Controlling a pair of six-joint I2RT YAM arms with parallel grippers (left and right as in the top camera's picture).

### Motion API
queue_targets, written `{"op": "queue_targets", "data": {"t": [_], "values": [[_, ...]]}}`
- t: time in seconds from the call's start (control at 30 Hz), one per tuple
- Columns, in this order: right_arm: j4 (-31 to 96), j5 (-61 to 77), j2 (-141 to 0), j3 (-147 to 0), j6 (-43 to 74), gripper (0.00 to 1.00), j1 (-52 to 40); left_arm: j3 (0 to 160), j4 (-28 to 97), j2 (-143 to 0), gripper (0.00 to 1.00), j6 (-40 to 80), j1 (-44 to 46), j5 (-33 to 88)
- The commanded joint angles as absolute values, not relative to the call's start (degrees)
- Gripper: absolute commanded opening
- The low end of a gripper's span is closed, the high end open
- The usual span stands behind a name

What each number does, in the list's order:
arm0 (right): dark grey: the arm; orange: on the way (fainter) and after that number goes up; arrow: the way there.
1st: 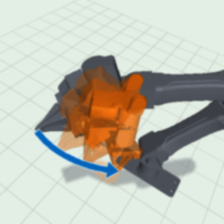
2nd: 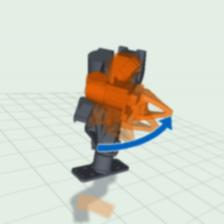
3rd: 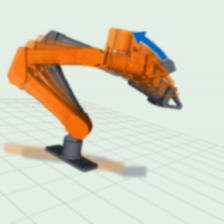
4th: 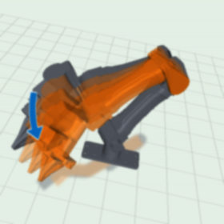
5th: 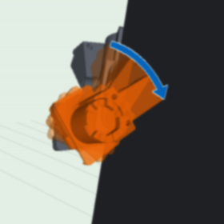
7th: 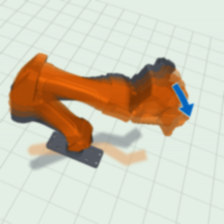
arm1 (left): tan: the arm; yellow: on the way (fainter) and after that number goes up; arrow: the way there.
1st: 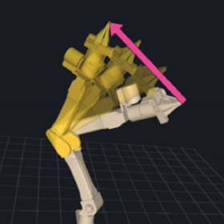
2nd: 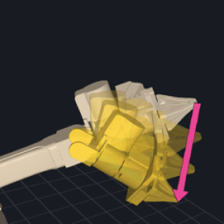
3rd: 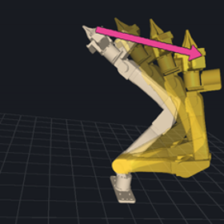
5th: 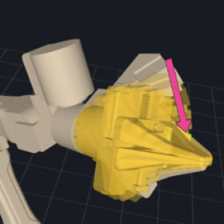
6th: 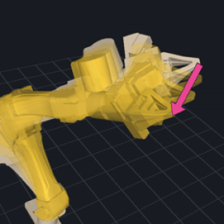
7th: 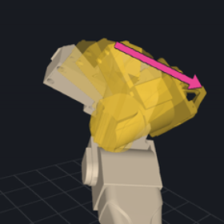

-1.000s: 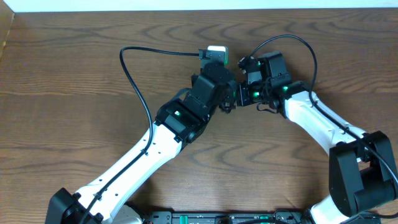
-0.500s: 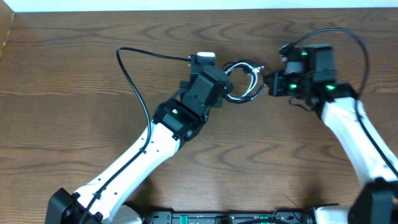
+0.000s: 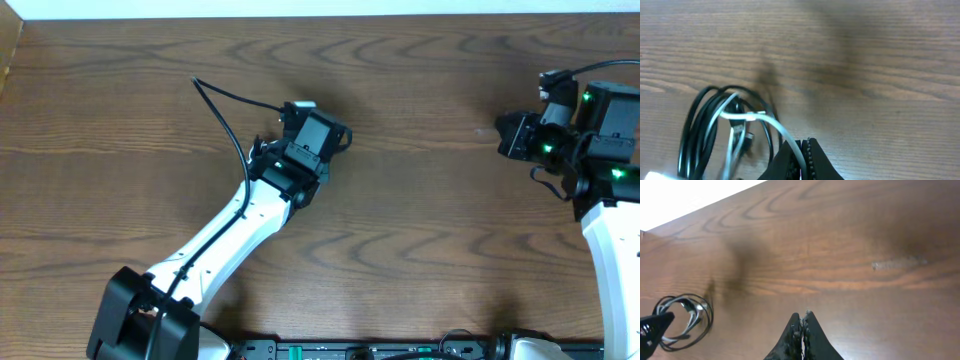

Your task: Untangle cables

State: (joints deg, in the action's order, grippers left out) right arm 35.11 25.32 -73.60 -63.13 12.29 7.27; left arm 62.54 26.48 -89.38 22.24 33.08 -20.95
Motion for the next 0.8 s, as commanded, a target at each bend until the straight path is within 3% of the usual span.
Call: {"op": "queue_targets", "data": {"t": [0.0,0.07,0.1,0.13,0.2,0.53,0.7,0.73,0.77], "values": [[36.2,26.4,-73.9,-62.8,11.1,0.04,7.1,63.2,24.2,-88.7,0.07,21.7,34.8,-20.6],[36.3,26.5,-74.4,-62.8,11.1,0.18,6.8,63.2,22.0,-88.1,0.08,21.7,35.9,-18.0],[36.3,26.5,-74.7,-62.8,11.1,0.33,6.7,63.2,20.8,-87.7,0.07,21.7,36.5,-16.7],[36.2,26.5,-74.9,-62.8,11.1,0.53,6.5,63.2,19.6,-87.3,0.08,21.7,37.1,-15.5],[36.3,26.7,-75.4,-62.8,11.1,0.66,6.5,63.2,17.0,-86.0,0.08,21.7,38.5,-13.8],[37.0,28.5,-80.4,-62.8,11.1,0.70,4.4,63.2,9.5,-74.3,0.08,21.7,42.6,-11.1],[34.2,38.8,-84.8,-62.8,4.4,0.73,0.7,63.2,9.6,-70.0,0.08,21.6,42.6,-11.1],[33.5,41.5,-85.7,-62.8,2.9,0.75,-0.4,63.2,9.6,-69.5,0.08,21.5,42.6,-11.1],[32.9,43.0,-86.6,-62.8,2.4,0.93,-1.4,63.2,9.6,-69.3,0.08,21.5,42.6,-11.1]]}}
